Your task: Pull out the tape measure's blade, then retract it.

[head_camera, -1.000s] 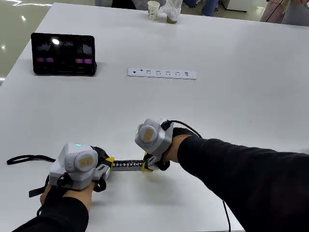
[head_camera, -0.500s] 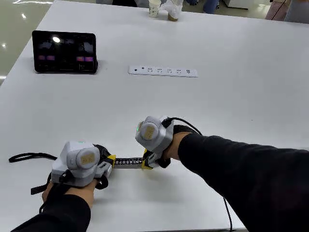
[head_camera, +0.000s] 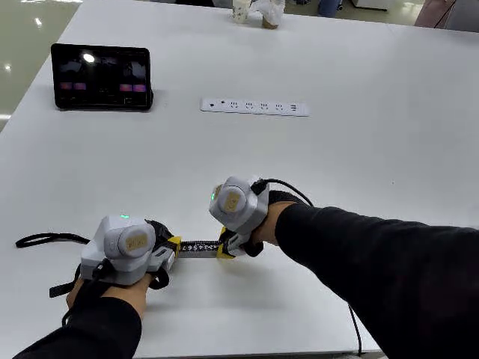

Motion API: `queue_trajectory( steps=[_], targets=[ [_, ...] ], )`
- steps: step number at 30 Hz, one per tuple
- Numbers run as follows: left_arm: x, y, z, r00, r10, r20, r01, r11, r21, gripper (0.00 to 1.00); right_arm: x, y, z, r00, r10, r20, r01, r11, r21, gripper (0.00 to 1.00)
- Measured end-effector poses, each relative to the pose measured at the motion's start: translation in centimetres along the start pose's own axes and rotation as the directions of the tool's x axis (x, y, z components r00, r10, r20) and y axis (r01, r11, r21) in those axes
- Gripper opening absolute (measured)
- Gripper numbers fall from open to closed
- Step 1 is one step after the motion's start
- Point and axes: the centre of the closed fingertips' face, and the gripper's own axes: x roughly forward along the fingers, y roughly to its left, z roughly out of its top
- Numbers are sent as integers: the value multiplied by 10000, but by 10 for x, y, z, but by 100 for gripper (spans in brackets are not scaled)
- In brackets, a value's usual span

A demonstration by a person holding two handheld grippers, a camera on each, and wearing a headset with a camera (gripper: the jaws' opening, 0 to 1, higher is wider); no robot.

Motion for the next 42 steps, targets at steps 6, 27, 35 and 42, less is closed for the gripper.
queue_trajectory(
  steps=[6, 27, 35, 42],
  targets=[
    [0, 0, 0, 10000, 7, -6, -7, 10000, -46, 62, 1, 1, 2, 10000, 57, 66, -56, 9999, -156, 11],
    [-1, 1, 0, 10000, -69, -32, 69, 9999, -91, 62, 6, 2, 11, 9991, 88, 410, -75, 9995, -300, 11],
    [0, 1, 0, 9999, -93, -42, 93, 9999, -95, 62, 8, 2, 13, 9983, 82, 573, -71, 9998, -185, 11],
    [-1, 0, -1, 9999, -120, -53, 119, 9999, -117, 62, 9, 3, 16, 9978, 101, 658, -92, 9999, -145, 11]
  ],
)
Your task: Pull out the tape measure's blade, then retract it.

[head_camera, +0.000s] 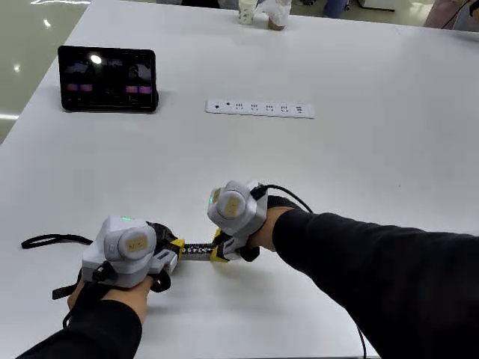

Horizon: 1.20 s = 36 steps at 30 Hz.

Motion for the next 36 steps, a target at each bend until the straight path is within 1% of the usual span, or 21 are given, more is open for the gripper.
queue_trajectory(
  steps=[36],
  targets=[
    [0, 0, 0, 10000, -77, -6, 77, 10000, -48, 62, 7, 3, 16, 9994, 32, 345, -38, 9998, 174, 12]
  ],
)
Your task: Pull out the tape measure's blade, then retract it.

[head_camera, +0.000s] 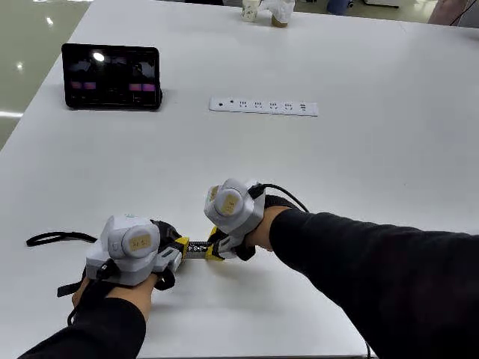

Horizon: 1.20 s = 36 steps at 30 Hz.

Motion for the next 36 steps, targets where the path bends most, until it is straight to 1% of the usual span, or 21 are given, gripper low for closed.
queue_trajectory(
  steps=[7, 10, 15, 19, 26, 36],
  targets=[
    [0, 0, 0, 10000, -3, 9, 3, 10000, -7, 62, 2, 1, 2, 10000, -10, 52, 10, 10000, -64, 12],
    [0, 0, 0, 10000, -11, 13, 11, 10000, -8, 62, 3, 1, 3, 9999, 23, 116, -21, 9998, -196, 12],
    [0, 0, 0, 10000, -8, 20, 8, 10000, -20, 62, 4, 1, 5, 9996, 73, 283, -70, 9999, -96, 12],
    [0, 0, 0, 10000, -8, 22, 8, 10000, -32, 62, 5, 2, 7, 9993, 123, 362, -112, 9995, -302, 12],
    [0, 0, 0, 10000, -18, 11, 18, 10000, -54, 62, 7, 2, 10, 9977, 241, 627, -237, 9997, -71, 12],
    [0, 0, 0, 10000, -36, 38, 36, 10000, -56, 62, 9, 2, 13, 9976, 225, 649, -223, 9997, -39, 12]
  ],
)
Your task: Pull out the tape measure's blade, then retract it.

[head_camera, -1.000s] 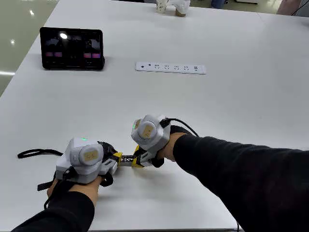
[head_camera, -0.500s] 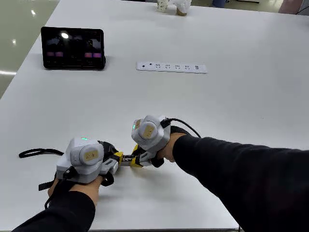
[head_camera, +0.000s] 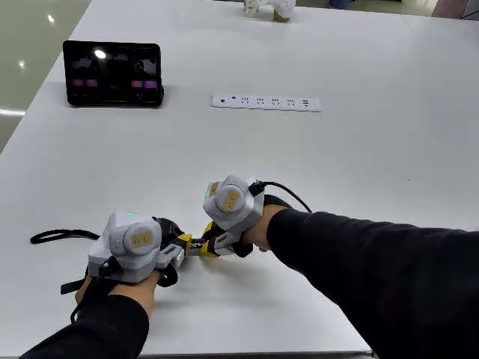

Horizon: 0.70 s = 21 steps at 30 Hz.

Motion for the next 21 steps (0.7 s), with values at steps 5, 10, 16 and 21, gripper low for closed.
queue_trajectory(
  steps=[5, 10, 16, 21],
  targets=[
    [0, 0, 0, 10000, -17, 5, 17, 10000, -15, 62, 3, 0, 2, 9999, -91, 91, 92, 9999, -146, 11],
    [0, 0, 0, 10000, -20, 9, 20, 10000, -32, 62, 4, 0, 5, 9997, -19, 250, 21, 10000, -86, 11],
    [1, 0, 0, 10000, -28, 5, 28, 10000, -54, 62, 6, 0, 8, 9993, -18, 371, 21, 10000, -83, 11],
    [0, 1, 0, 10000, -22, 9, 22, 10000, -57, 62, 7, 0, 9, 9992, 7, 407, -3, 9999, -101, 11]
  ],
)
